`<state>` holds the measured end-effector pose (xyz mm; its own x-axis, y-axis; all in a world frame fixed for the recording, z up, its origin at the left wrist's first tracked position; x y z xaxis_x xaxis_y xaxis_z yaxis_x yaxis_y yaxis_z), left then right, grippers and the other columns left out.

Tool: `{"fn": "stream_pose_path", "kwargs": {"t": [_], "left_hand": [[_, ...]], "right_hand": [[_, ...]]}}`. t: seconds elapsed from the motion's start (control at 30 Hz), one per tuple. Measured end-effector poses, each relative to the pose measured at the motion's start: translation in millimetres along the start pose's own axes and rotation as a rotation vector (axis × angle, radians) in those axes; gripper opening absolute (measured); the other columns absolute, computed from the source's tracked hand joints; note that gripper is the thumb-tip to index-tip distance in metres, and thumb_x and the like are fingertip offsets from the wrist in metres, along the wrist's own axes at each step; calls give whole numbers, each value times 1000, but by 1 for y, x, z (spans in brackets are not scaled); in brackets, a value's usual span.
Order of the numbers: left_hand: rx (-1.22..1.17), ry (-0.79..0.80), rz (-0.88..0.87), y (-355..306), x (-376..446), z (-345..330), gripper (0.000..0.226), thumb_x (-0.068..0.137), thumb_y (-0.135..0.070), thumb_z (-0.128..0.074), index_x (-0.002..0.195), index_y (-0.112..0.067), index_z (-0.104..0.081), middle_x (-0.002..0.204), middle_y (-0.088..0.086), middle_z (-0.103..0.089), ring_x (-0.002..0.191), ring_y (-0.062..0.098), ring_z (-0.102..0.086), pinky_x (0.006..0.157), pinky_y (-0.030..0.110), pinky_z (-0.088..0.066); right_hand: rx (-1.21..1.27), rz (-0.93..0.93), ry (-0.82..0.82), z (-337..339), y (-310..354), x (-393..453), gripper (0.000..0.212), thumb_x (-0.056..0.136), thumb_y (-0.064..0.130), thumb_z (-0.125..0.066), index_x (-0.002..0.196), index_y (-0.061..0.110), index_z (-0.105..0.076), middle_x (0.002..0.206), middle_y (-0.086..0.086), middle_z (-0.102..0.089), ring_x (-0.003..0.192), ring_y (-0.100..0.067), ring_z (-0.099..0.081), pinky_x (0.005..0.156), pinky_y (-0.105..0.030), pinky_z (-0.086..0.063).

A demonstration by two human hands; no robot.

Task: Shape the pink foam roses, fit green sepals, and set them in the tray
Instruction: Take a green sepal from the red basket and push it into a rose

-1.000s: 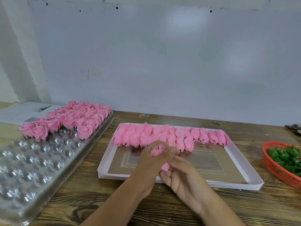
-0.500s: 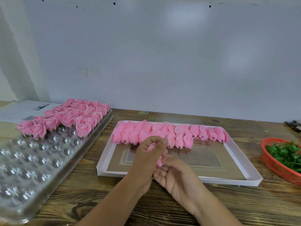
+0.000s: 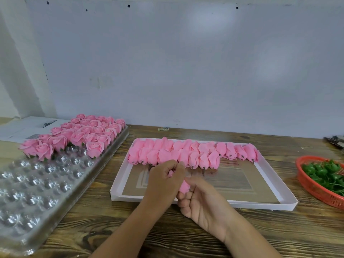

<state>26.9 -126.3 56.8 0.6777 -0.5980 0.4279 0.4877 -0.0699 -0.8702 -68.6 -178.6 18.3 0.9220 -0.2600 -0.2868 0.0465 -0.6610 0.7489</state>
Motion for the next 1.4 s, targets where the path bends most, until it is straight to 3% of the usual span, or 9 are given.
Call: {"fn": "stream_pose_path", "kwargs": {"t": [0.13,0.23,0.4,0.5,0.83,0.97,1.1,1.27,1.4], "left_hand": [[10,-70,31,4,1,6,46,98,-16,-54,54,-11,-43,48,-9,-35,48,5,-34,48,16,-32],[-81,-133,163,14,4,13,47,99,-20,-50,53,-13,-42,50,-1,-36,49,9,-34,46,19,-30],[-114,-160,230,18,3,13,46,98,-21,-47,53,-14,-45,49,-3,-36,48,8,-34,46,22,-31],[-97,-148,230,20,3,10,40,98,-21,-48,62,-3,-51,55,2,-44,52,9,-41,49,24,-35],[-74,-117,214,21,0,4,37,102,-23,-42,68,-12,-53,54,-11,-44,50,1,-43,46,12,-37],[-53,-111,184,20,2,5,39,101,-20,-44,63,-13,-50,52,-10,-40,49,2,-39,45,14,-34],[-14,-140,188,23,5,12,42,100,-26,-49,67,0,-54,54,-2,-41,52,9,-40,50,23,-36],[-12,-145,208,25,5,14,46,97,-27,-53,61,2,-47,50,-3,-35,49,10,-36,48,25,-34],[-37,-134,237,27,4,11,47,98,-26,-53,57,-4,-45,51,-1,-36,52,14,-39,51,32,-36]], "right_hand": [[-133,27,-70,0,3,0,32,89,36,-62,91,5,-66,75,-15,-66,56,-16,-59,51,-22,-50],[-410,259,-242,6,22,-6,22,99,24,-54,94,6,-64,78,-13,-69,60,-16,-60,52,-25,-51],[-646,552,-315,3,39,-16,14,85,6,-70,80,18,-73,65,-1,-63,60,-11,-56,56,-23,-51],[-768,598,-322,2,36,-15,17,84,10,-73,81,27,-75,67,5,-67,64,-8,-58,63,-24,-50],[-862,680,-344,2,34,-18,23,84,11,-73,79,33,-74,65,10,-68,61,-1,-59,61,-13,-46],[-892,647,-327,0,35,-19,20,84,10,-72,79,30,-73,67,10,-68,62,0,-57,61,-13,-45],[-1008,632,-335,2,52,-29,16,86,15,-72,82,30,-74,80,12,-72,71,1,-60,65,-10,-44],[-987,675,-629,55,115,-73,21,86,3,-67,74,19,-74,70,3,-71,60,-4,-60,59,-18,-48],[-1163,567,-1055,146,175,-120,13,85,19,-67,76,27,-71,65,11,-71,60,-13,-67,58,-27,-51]]}}
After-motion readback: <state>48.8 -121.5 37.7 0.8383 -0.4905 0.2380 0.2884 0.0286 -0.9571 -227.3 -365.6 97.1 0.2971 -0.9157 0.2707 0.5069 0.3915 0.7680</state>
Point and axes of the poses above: each hand's wrist, its own x-axis towards the middle knuckle, its own z-axis out of the back of the hand, y = z × x, the point moved 6 cm from there along x, towards the middle knuckle
